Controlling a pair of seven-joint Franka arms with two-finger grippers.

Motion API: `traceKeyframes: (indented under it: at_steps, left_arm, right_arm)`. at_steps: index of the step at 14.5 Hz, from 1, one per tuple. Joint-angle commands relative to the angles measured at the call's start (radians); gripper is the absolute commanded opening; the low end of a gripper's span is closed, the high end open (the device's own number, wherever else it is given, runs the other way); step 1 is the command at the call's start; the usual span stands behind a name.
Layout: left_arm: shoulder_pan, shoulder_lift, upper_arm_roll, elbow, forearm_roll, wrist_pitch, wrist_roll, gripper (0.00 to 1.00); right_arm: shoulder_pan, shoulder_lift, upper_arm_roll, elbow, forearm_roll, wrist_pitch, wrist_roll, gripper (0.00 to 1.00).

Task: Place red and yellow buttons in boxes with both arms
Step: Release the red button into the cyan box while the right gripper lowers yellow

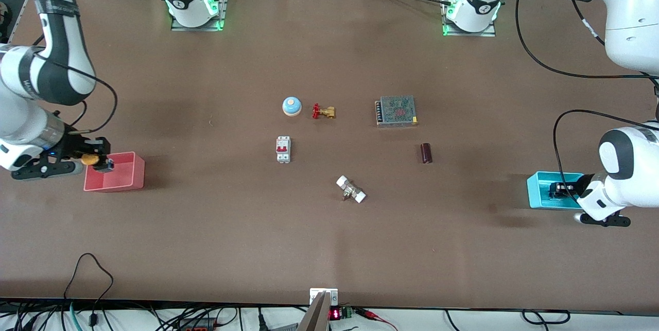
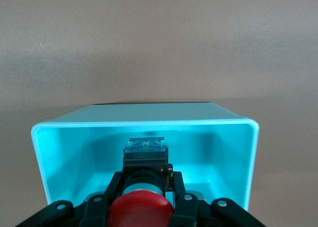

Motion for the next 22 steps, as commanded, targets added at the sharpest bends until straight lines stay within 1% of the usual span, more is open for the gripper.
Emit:
traceKeyframes:
  at_steps: [1,2,3,5,6,7,8,9,12,14,16,19,22]
  left_arm:
    - [0.015,0.027,-0.011,0.038,-0.016,-0.008,0.03,0.27]
    - [0.015,0.028,-0.011,0.038,-0.015,-0.008,0.032,0.27]
    - [0.015,0.031,-0.011,0.038,-0.016,-0.008,0.032,0.3]
    - [0.01,0.033,-0.011,0.038,-0.015,-0.008,0.032,0.39]
    - [0.007,0.034,-0.011,0.038,-0.015,-0.007,0.032,0.44]
    - [0.007,0.033,-0.011,0.038,-0.015,-0.007,0.033,0.54]
    - [0.007,0.033,-0.011,0.038,-0.015,-0.007,0.035,0.73]
    - [0.009,0.031,-0.013,0.038,-0.018,-0.007,0.032,0.99]
    - [0.012,0.019,-0.011,0.038,-0.089,-0.014,0.032,1.0]
    - [0.018,-0.008,-0.014,0.038,-0.091,-0.023,0.029,1.0]
    - [0.018,-0.053,-0.014,0.036,-0.091,-0.063,0.027,1.0]
    - [0.021,-0.158,-0.027,0.013,-0.09,-0.091,0.026,1.0]
    - [0.009,-0.27,-0.027,-0.001,-0.091,-0.166,0.023,1.0]
  right_arm:
    - [-0.028,0.065,0.006,0.022,0.025,0.045,-0.051,0.06]
    - [-0.036,0.086,0.006,0.022,0.027,0.082,-0.059,0.06]
    - [-0.042,0.109,0.006,0.019,0.028,0.118,-0.071,0.07]
    - [-0.059,0.152,0.006,0.015,0.05,0.187,-0.111,0.07]
    - [-0.059,0.164,0.006,0.016,0.05,0.195,-0.115,0.07]
    - [-0.061,0.177,0.006,0.016,0.051,0.196,-0.114,0.07]
    - [-0.062,0.187,0.006,0.016,0.06,0.198,-0.108,0.07]
    - [-0.062,0.198,0.006,0.015,0.085,0.196,-0.108,0.07]
    - [-0.064,0.217,0.006,0.005,0.099,0.189,-0.103,0.07]
    - [-0.064,0.221,0.006,0.002,0.099,0.182,-0.103,0.07]
    - [-0.065,0.234,0.006,0.002,0.099,0.182,-0.106,0.07]
    - [-0.07,0.253,0.006,0.005,0.099,0.184,-0.103,0.07]
    - [-0.073,0.263,0.006,0.01,0.099,0.191,-0.103,0.07]
